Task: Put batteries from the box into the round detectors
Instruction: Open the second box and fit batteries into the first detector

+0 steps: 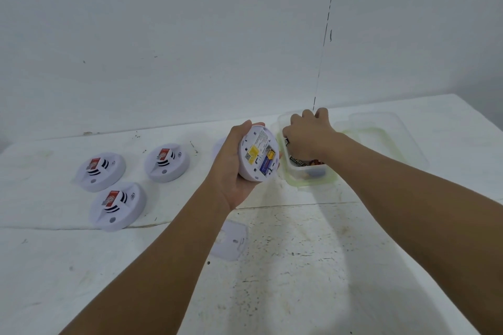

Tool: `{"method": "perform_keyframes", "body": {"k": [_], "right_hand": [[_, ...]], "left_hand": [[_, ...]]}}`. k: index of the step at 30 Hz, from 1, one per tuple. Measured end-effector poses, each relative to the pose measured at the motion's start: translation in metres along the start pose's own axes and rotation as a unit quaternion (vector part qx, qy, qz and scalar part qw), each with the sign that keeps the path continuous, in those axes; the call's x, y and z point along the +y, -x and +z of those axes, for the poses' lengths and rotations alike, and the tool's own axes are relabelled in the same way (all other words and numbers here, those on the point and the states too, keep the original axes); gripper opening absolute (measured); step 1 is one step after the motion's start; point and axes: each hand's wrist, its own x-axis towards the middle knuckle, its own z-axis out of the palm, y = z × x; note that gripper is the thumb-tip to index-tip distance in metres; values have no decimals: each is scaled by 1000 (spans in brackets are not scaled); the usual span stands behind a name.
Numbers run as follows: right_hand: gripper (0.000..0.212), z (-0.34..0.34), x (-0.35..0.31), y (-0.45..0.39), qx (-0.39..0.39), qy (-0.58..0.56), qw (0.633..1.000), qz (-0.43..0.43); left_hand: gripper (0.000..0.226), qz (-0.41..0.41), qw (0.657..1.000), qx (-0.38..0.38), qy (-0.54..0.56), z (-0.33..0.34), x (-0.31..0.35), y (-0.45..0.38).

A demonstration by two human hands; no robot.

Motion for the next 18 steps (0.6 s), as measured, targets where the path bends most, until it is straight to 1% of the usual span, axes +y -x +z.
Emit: {"method": "perform_keyframes", "body": {"k": [3,7,11,14,18], "right_hand": [[13,-4,-2,1,-17,14,1000,16],[26,-6,-7,4,13,26,999,26],[35,-7,-5,0,26,22,999,28],[34,-4,-6,-4,46,21,999,18],[20,4,0,-2,122,4,992,-14]], "left_hand": [[46,-5,1000,-1,0,-2,0,0],[39,-11,1000,-5,-5,-2,1,3],[39,-10,1000,2,-3,-5,5,7],[33,-16,1000,6,-1,-5,8,11],[34,-10,1000,13,1,-7,12,14]]}}
